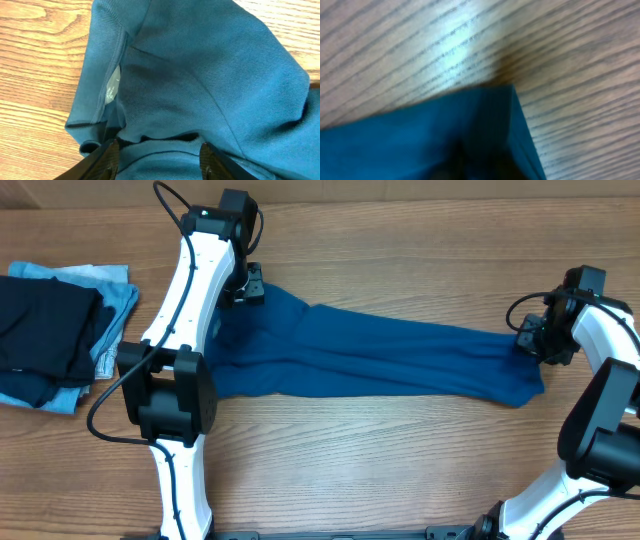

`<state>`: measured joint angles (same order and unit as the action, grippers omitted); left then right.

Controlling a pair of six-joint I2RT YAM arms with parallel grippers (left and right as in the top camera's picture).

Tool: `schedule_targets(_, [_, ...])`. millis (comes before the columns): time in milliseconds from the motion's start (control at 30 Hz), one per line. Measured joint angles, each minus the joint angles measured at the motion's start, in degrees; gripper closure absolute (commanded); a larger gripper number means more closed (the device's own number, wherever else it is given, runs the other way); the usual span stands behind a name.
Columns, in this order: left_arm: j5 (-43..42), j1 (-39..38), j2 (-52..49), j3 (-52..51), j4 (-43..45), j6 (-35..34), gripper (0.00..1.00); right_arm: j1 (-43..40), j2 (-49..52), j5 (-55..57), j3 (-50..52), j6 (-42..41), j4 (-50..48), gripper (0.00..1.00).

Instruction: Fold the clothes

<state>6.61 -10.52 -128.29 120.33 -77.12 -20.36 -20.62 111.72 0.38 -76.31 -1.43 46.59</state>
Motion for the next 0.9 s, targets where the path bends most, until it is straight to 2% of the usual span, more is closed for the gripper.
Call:
schedule_targets(200, [0.5,0.0,0.0,0.0,0.0,0.0,0.45,0.0,0.0,-0.2,-2.2,0.0,-1.4,0.96])
schedule_targets(400, [0.5,0.0,0.0,-2.4,1.8,0.3,0.55,0.0,0.0,-0.4,-6.1,0.0,-6.3,0.96])
schedule_targets(633, [0.5,0.0,0.0,-9.6,5.6,0.9,0.59,0.0,0.0,-0.5,-6.1,0.0,-11.1,0.43])
schedule_targets(700, [0.5,0.0,0.0,-9.6,6.6,1.0,0.61,0.0,0.0,-0.4,-6.1,0.2,-12.7,0.39])
schedule_targets(800, [0.5,0.0,0.0,-7.8,3.7,1.3,0.63,0.1,0.0,-1.9,-6.1,1.0,-11.6,0.39])
schedule_targets(833, [0.5,0.0,0.0,-6.7,2.3,1.3,0.65,0.2,0.0,-3.8,-6.1,1.0,-9.5,0.44])
schedule_targets(900, [0.2,0.0,0.0,-5.9,1.9,1.3,0.75,1.0,0.0,-7.4,-6.2,0.0,-5.1,0.69])
